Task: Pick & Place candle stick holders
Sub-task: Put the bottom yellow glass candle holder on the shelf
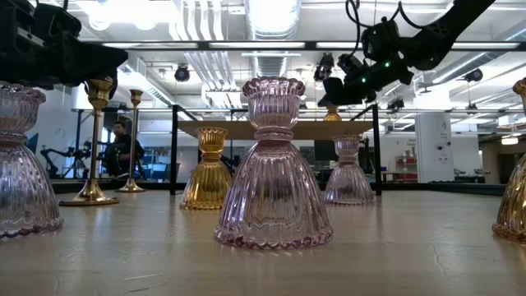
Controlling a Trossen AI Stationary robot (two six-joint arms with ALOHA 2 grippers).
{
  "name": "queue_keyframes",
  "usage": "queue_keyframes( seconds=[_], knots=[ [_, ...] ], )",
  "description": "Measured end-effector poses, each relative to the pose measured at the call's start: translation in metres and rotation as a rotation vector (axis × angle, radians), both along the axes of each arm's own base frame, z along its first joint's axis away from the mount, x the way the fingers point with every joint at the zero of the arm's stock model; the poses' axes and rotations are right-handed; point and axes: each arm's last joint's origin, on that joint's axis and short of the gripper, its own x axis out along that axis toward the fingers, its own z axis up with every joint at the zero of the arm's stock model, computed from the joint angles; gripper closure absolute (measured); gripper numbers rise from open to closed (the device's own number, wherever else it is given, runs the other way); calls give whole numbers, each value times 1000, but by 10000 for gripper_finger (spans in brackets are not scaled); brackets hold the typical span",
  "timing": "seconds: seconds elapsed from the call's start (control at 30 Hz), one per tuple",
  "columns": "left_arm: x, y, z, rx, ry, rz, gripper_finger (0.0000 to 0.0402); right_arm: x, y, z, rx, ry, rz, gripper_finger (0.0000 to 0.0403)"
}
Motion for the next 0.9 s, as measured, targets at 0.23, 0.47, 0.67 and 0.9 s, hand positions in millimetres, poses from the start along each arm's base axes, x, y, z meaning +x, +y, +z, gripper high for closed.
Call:
queue_keyframes(
  seconds=[0.23, 0.47, 0.67, 0.9],
  knots=[
    [0, 0, 0, 0, 0, 0, 371, -5, 6, 37, -69, -64, 5, 92],
    [0, 0, 0, 0, 0, 0, 371, -16, 35, 97, -96, -80, 155, 102],
    [0, 0, 0, 0, 0, 0, 371, -21, 76, 149, -116, -17, 389, 117],
    [0, 0, 0, 0, 0, 0, 371, -14, 122, 186, -146, 41, 587, 144]
  ],
)
